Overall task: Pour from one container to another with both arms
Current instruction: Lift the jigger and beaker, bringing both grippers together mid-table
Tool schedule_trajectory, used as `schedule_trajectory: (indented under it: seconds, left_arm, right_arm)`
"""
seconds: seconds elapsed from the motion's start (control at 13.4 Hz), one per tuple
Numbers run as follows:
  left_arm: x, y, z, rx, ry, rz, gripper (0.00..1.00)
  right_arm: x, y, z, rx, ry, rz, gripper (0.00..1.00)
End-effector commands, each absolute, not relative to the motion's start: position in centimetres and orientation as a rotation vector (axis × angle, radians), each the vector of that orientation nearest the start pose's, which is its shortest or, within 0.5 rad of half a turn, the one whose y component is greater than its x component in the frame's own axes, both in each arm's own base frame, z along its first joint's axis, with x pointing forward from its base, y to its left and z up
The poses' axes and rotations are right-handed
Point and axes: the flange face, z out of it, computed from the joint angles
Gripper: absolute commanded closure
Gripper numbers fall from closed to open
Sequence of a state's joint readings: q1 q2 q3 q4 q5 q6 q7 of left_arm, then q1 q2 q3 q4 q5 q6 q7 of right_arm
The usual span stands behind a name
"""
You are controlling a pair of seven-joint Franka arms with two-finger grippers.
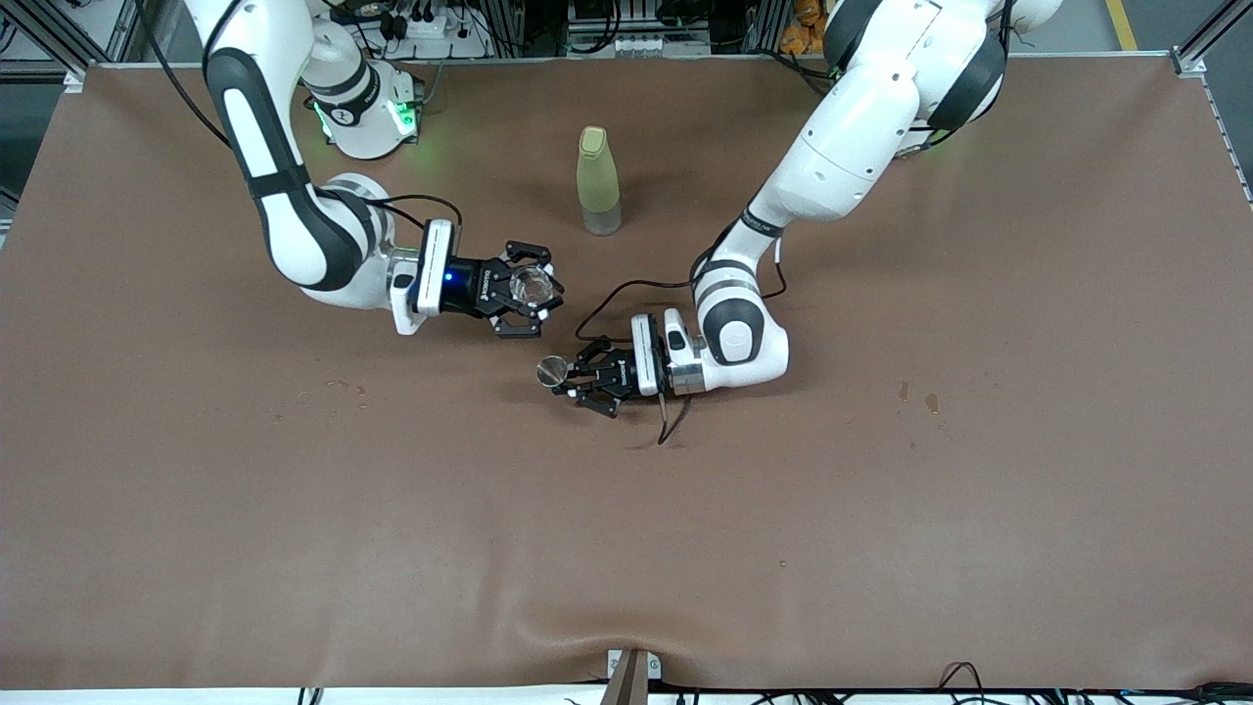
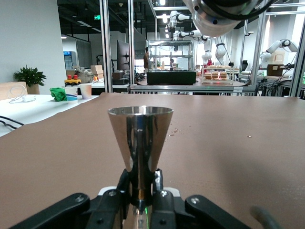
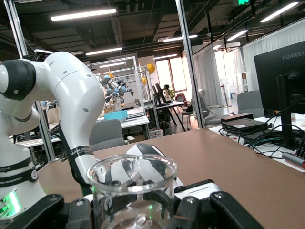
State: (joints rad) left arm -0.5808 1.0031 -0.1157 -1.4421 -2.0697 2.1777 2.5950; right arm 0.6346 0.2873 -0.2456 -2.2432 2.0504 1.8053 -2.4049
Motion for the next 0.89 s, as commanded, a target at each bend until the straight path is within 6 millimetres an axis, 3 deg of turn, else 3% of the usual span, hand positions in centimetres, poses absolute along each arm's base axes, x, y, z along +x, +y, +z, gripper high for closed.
schedule_trajectory:
  seconds: [0.0,0.45,0.82]
  left_arm:
    - [54.2,-47.7,11.3,1.353,-1.213,1.257,1.0]
    - [53.8,-47.6,10.8,1.337,-1.218,1.26,1.0]
    - [53.7,-47.6,10.7,1.332,-1.215,1.259,1.0]
  right_arm:
    - [47.2,29.2,26.8,-1.366,-0.971,-1.223,1.0]
    - [48.0,30.6,25.0,-1.394,-0.987,-1.296,1.0]
    - [49.2,30.6,23.1,-1.405,-1.006,-1.338,1.0]
